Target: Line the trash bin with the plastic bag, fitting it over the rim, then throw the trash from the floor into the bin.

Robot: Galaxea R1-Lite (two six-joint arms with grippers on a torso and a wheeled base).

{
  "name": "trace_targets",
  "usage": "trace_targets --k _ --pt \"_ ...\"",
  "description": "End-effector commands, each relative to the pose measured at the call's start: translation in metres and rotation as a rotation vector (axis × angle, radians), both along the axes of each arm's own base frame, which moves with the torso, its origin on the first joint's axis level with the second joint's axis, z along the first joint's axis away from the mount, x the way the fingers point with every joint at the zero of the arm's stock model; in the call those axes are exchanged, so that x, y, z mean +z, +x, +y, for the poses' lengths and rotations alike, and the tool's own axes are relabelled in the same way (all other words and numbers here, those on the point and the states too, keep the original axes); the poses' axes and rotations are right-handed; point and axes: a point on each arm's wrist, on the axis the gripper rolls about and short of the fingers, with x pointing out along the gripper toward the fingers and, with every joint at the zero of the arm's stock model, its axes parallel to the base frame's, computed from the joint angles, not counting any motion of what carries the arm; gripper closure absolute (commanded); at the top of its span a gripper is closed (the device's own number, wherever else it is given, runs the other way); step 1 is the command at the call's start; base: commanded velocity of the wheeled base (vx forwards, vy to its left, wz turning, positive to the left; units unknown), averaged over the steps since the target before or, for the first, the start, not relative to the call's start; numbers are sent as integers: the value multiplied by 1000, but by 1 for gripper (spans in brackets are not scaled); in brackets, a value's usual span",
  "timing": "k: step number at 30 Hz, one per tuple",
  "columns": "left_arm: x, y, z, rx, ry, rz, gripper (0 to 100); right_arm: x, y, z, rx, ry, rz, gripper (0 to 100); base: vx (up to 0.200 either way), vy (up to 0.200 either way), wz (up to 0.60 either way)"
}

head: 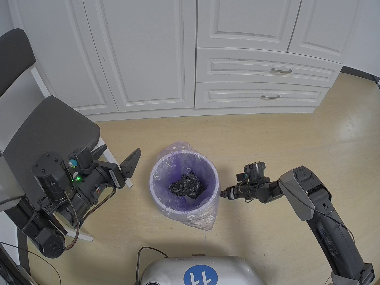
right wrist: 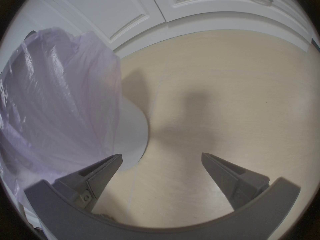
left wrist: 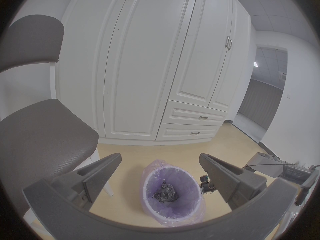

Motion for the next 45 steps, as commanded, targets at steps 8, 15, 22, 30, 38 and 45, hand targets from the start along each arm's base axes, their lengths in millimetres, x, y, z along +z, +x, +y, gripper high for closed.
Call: trace_targets --k 8,15,22,30,38,45 --pt "0 -3 -4 -16 2 2 0 31 7 -51 -188 144 -155 0 0 0 0" --pt "2 -5 -4 -18 6 -7 0 47 2 -106 -393 338 -201 0 0 0 0" --pt "5 -6 -2 -13 8 -22 0 61 -23 -133 -454 378 -243 0 0 0 0" --pt "7 -6 -1 42 46 -40 0 103 -59 -162 -380 105 -344 0 0 0 0" --pt "11 -9 -1 41 56 -62 0 164 -128 -190 -285 -37 -517 0 0 0 0" --pt "26 -16 3 89 71 -122 0 202 -190 -185 -310 -16 -488 0 0 0 0"
